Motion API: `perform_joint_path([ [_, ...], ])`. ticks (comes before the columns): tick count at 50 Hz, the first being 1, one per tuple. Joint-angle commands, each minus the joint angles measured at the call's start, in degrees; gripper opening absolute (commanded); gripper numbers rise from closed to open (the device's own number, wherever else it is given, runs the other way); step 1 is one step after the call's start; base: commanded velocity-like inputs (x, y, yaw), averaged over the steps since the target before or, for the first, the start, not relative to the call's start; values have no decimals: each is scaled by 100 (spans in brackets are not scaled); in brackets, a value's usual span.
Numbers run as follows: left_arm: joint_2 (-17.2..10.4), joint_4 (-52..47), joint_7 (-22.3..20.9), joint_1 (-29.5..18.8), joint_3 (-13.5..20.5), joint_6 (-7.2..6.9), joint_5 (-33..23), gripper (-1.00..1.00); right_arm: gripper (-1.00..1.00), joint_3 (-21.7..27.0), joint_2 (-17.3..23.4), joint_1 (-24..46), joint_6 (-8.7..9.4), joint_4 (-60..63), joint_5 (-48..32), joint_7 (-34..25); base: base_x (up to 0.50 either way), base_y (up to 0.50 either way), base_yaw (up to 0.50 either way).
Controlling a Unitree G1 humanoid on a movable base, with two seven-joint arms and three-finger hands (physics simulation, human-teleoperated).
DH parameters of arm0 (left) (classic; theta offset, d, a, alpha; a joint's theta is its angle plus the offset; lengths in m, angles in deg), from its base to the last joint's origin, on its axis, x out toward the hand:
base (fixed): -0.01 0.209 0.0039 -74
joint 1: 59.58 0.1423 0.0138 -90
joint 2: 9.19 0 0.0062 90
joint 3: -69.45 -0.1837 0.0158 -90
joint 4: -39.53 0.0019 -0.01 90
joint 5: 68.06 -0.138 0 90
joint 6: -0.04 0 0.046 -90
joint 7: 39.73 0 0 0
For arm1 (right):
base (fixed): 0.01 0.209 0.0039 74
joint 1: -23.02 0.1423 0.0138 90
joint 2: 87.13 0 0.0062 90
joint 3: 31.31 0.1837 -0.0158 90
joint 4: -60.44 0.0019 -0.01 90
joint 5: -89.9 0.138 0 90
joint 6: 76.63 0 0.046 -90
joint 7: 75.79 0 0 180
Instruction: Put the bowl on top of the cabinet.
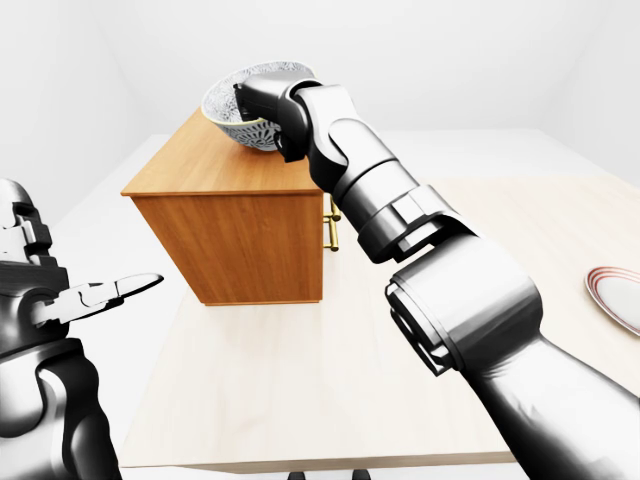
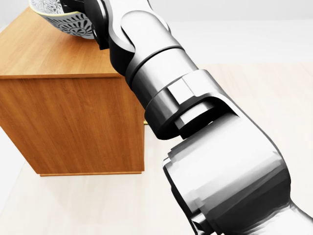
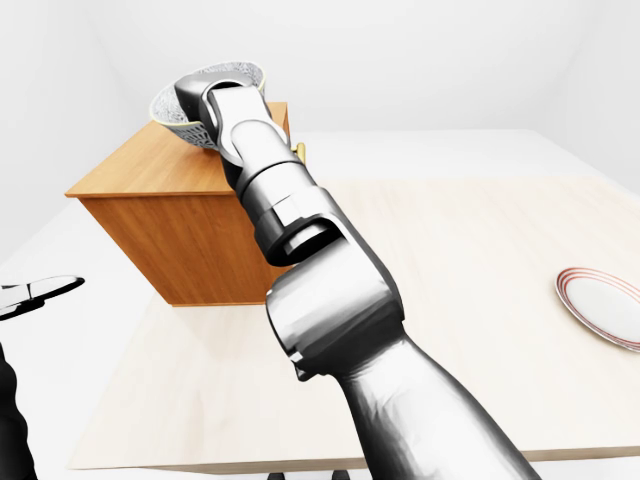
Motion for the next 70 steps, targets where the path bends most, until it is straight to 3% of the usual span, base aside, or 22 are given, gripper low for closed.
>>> perform_joint_path([
  [1, -1, 14, -9, 0, -2, 0, -3, 100, -100, -167, 16, -97, 0, -94, -85, 44, 0, 0, 0],
  [3, -3, 5, -5, 0, 1, 0, 1, 100, -68, -178, 29, -91, 0, -92, -113, 36, 1, 0, 0],
  [4, -2, -1, -3, 0, 0, 0, 3, 100, -35, -173, 34, -88, 0, -93, -115, 38, 0, 0, 0],
  [7, 1, -15, 1, 2, -9, 0, -2, 100, -7, -170, 46, -81, 0, -96, -132, 43, 0, 0, 0],
  [8, 3, -18, 4, 0, -12, 0, -4, 100, 51, -163, 45, -78, 0, -93, -132, 52, 0, 0, 0],
  [9, 2, -24, 4, 0, -16, 0, -7, 100, 68, -161, 43, -84, 0, -94, -133, 59, 0, 0, 0],
  [10, 2, -28, 6, -1, -16, 0, -6, 100, 100, -168, 44, -93, 0, -97, -145, 61, 0, 0, 0],
  [33, 23, 12, -18, -1, -44, 0, -40, 100, 100, -92, 147, 260, 0, -77, -105, 146, 0, 0, 0],
  [44, 29, 15, -28, 10, -48, 0, -52, 100, 100, 34, 320, 730, 0, -78, 78, 1384, 0, 0, 0],
  [54, 33, 0, -22, 7, -48, 0, -50, 100, 100, 18, 360, 829, 0, -71, 130, 1744, 0, 0, 0],
  [70, 33, -28, -15, 12, -39, 0, -39, 100, 100, -3, 365, 716, 0, -83, 105, 1827, 0, 0, 0],
])
